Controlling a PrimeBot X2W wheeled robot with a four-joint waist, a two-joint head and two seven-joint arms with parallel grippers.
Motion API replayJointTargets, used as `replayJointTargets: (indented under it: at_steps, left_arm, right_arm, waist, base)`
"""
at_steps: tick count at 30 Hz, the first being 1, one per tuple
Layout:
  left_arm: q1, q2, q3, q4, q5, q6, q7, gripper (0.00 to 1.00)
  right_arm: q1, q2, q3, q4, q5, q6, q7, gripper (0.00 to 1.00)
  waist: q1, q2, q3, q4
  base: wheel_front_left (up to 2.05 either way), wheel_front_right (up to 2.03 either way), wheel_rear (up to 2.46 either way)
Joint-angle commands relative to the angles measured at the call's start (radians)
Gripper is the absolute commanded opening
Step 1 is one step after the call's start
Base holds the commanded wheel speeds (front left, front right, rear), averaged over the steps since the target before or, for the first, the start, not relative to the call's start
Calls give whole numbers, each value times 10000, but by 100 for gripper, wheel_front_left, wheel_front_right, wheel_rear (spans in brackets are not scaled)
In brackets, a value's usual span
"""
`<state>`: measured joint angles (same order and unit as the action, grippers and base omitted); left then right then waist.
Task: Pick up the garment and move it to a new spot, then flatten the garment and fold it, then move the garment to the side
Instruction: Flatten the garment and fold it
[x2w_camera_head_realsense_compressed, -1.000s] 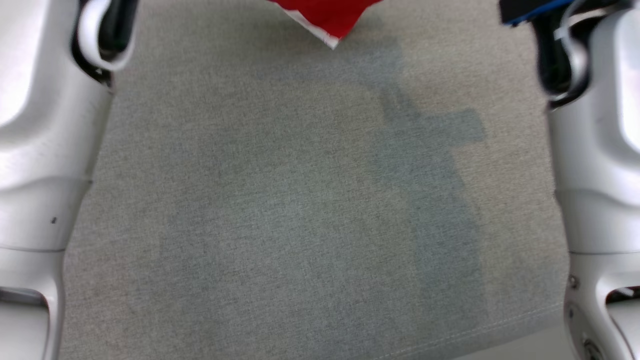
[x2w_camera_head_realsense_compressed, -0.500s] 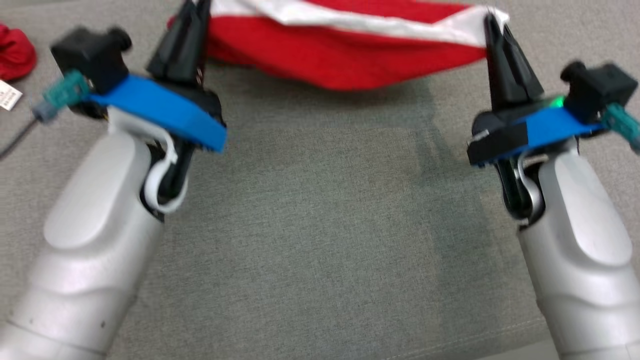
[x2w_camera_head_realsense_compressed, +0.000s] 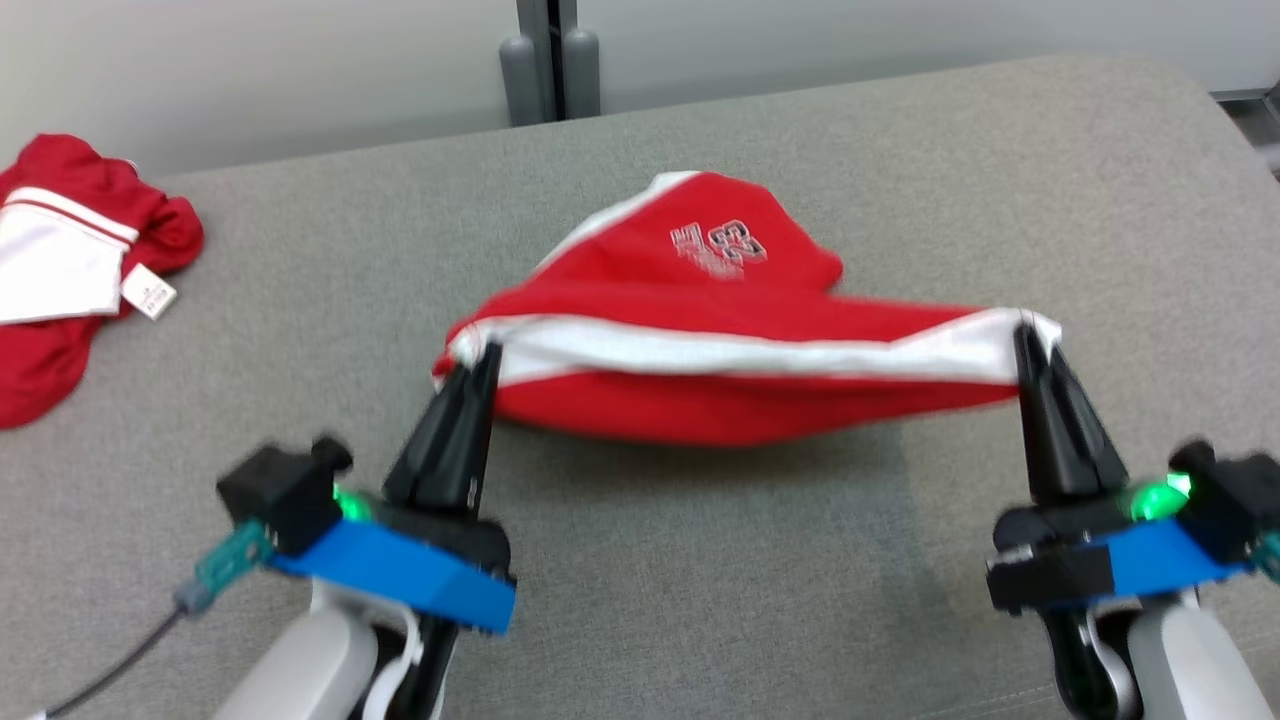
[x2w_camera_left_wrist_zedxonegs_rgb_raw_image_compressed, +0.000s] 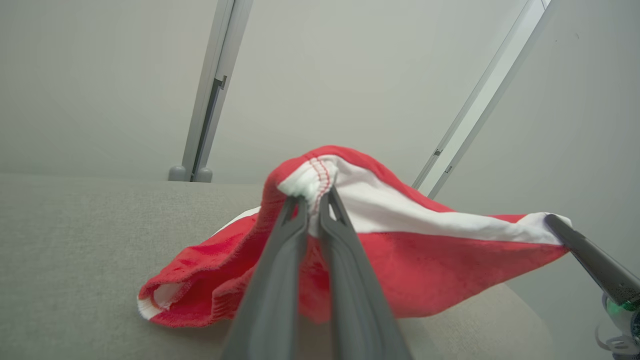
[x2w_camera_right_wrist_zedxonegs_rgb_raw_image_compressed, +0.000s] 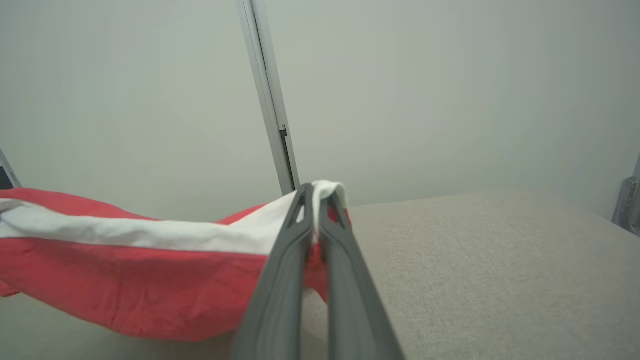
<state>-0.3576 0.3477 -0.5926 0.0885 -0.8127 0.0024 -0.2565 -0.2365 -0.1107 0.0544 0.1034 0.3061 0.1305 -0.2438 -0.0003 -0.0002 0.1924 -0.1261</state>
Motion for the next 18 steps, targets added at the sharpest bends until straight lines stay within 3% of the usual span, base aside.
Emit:
replayJointTargets:
  at_steps: [1, 6, 10, 18]
  left_arm:
    - [680, 152, 103, -496, -73, 278, -47, 0]
    - [2534, 315, 77, -1750, -207, 1000, -65, 0]
    - [3378, 253, -155, -2096, -401, 1325, 73, 0]
    - [3241, -493, -302, -1354, -1341, 1366, 716, 0]
  right_arm:
    - [739, 76, -190, -535, -33, 3, 165, 0]
    - [2528, 311, -747, -2108, -261, 3, 778, 0]
    - [3253, 421, -910, -2858, -481, 3, 1332, 0]
    - [2265, 122, -1110, -2228, -894, 3, 1553, 0]
  waist:
    - [3, 2, -415, -190]
    - [3, 2, -853, 41]
    - [3, 2, -827, 254]
    - [3, 2, -271, 881]
  base:
    - [0, 0, 0]
    - [0, 0, 0]
    - [0, 0, 0]
    - [0, 0, 0]
